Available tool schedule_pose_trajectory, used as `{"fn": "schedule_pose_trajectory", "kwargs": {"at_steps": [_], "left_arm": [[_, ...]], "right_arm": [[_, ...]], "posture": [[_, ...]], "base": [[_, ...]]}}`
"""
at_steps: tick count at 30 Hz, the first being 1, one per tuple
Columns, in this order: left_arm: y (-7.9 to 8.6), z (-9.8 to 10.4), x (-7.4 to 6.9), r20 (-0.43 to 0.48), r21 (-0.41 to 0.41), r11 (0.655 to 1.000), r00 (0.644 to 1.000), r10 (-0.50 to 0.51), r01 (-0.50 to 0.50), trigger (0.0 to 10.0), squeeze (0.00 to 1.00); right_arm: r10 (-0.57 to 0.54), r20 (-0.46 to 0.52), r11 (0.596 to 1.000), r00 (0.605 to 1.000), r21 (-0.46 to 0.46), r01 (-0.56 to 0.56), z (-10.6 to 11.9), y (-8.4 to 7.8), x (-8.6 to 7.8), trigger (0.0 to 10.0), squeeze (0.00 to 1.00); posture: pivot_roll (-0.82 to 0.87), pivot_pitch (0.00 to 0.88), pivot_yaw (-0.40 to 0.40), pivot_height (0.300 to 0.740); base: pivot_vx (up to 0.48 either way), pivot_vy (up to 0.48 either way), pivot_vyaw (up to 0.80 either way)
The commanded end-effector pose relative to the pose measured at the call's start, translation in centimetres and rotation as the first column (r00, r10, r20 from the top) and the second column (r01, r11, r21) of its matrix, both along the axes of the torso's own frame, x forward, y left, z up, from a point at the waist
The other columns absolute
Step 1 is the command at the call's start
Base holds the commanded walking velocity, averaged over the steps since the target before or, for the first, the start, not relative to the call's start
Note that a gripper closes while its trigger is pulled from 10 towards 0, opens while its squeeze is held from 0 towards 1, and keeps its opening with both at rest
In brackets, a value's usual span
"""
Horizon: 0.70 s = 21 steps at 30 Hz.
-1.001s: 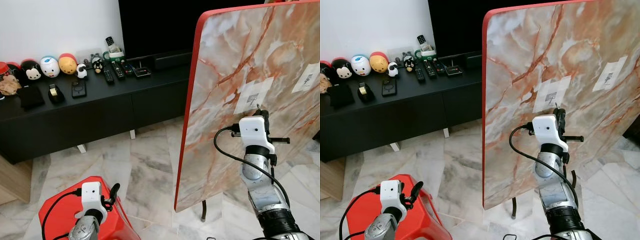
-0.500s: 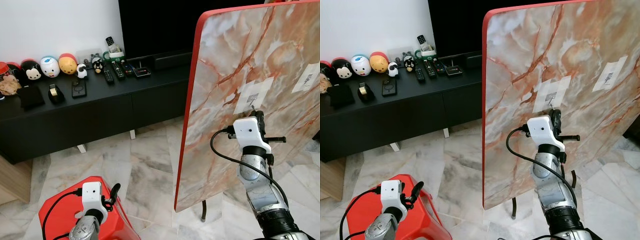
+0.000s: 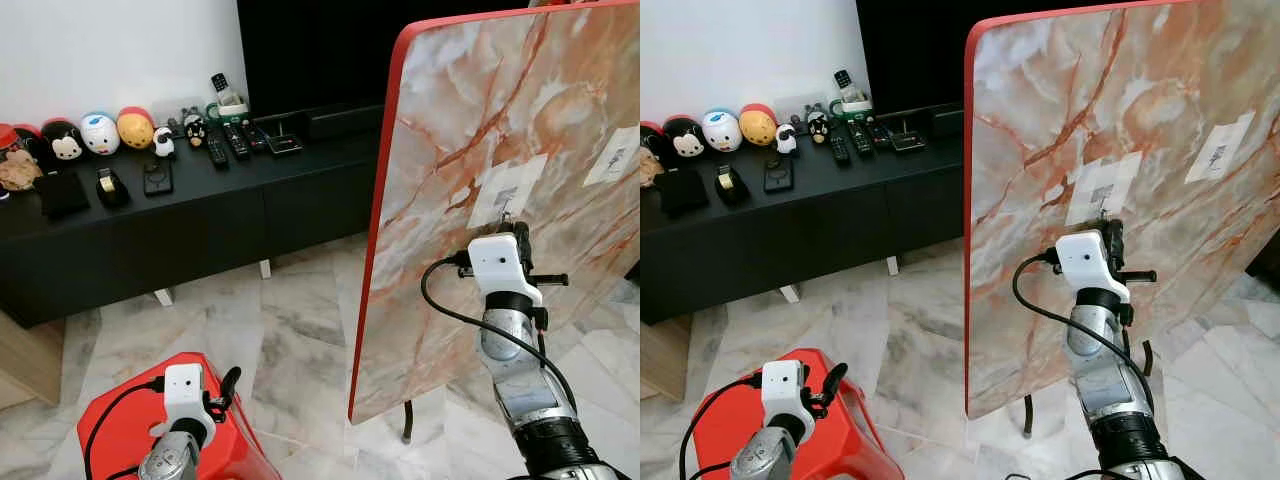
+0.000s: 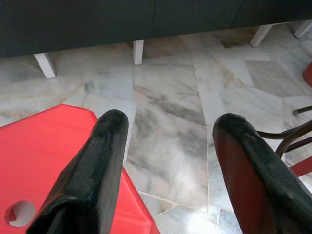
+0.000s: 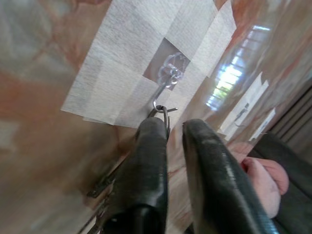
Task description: Hang keys on a hook
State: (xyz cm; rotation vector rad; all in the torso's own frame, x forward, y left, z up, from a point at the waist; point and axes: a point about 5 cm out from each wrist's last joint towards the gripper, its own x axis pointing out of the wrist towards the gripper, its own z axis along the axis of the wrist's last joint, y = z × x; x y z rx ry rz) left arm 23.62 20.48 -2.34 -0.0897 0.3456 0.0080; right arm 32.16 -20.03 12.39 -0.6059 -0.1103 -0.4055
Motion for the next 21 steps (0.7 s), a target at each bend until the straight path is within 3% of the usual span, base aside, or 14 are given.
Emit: {"fn": "schedule_pose_trajectory", "kwargs": {"at_steps": [1, 4, 5, 6, 7, 11, 16, 17, 20, 21], "left_arm": [[-0.2, -0.3, -0.3, -0.011, -0.001, 1.0, 1.0, -0.004, 0.004, 10.0, 0.0], [-0.3, -0.3, -0.3, -0.014, -0.002, 1.0, 1.0, -0.003, 0.003, 10.0, 0.0], [-0.3, -0.4, -0.4, -0.015, -0.002, 1.0, 1.0, -0.002, 0.002, 10.0, 0.0], [-0.3, -0.4, -0.4, -0.016, -0.002, 1.0, 1.0, -0.002, 0.002, 10.0, 0.0], [-0.3, -0.4, -0.4, -0.017, -0.002, 1.0, 1.0, -0.002, 0.002, 10.0, 0.0], [-0.4, -0.4, -0.4, -0.017, -0.004, 1.0, 1.0, -0.001, 0.0, 10.0, 0.0], [-0.3, -0.5, -0.5, -0.019, -0.004, 1.0, 1.0, 0.005, -0.006, 10.0, 0.0], [-0.1, -0.6, -0.7, -0.023, 0.0, 1.0, 1.0, 0.01, -0.01, 10.0, 0.0], [0.1, -0.6, -0.7, -0.026, 0.002, 1.0, 1.0, 0.012, -0.012, 10.0, 0.0], [0.2, -0.6, -0.8, -0.027, 0.004, 1.0, 1.0, 0.013, -0.013, 10.0, 0.0]], "right_arm": [[0.027, 0.026, 0.999, 0.999, 0.017, -0.028, 0.5, 0.1, -0.2, 10.0, 0.94], [0.104, 0.048, 0.993, 0.993, 0.045, -0.106, 0.5, 0.9, -0.5, 10.0, 0.9], [0.129, 0.048, 0.99, 0.991, 0.055, -0.131, 0.4, 1.1, -0.6, 10.0, 0.54], [0.155, 0.043, 0.986, 0.987, 0.05, -0.157, 0.3, 1.3, -0.7, 10.0, 0.11], [0.181, 0.035, 0.982, 0.983, 0.054, -0.183, 0.1, 1.5, -0.9, 10.0, 0.0], [0.306, 0.008, 0.938, 0.952, 0.168, -0.303, -1.2, 2.2, -1.8, 10.0, 0.0], [0.389, -0.03, 0.91, 0.921, 0.167, -0.38, -2.2, 2.6, -3.6, 10.0, 0.0], [0.417, -0.083, 0.897, 0.905, 0.199, -0.395, -3.5, 2.9, -4.7, 10.0, 0.0], [0.418, -0.107, 0.893, 0.902, 0.229, -0.387, -4.3, 2.9, -5.4, 10.0, 0.0], [0.383, -0.148, 0.9, 0.912, 0.282, -0.333, -5.4, 2.5, -6.1, 10.0, 0.0]], "posture": [[-0.02, 0.016, -0.042, 0.74], [-0.03, 0.022, -0.048, 0.74], [-0.03, 0.022, -0.048, 0.74], [-0.03, 0.022, -0.048, 0.74], [-0.03, 0.022, -0.048, 0.74], [-0.03, 0.028, -0.051, 0.74], [-0.03, 0.036, -0.057, 0.74], [-0.02, 0.04, -0.057, 0.74], [-0.02, 0.04, -0.055, 0.74], [-0.02, 0.041, -0.054, 0.74]], "base": [[0.0, 0.0, 0.0], [0.0, 0.0, 0.0], [0.0, 0.0, 0.0], [0.0, 0.0, 0.0], [0.0, 0.0, 0.0], [0.0, 0.0, 0.0], [0.0, 0.0, 0.0], [0.0, 0.0, 0.0], [0.0, 0.0, 0.0], [0.0, 0.0, 0.0]]}}
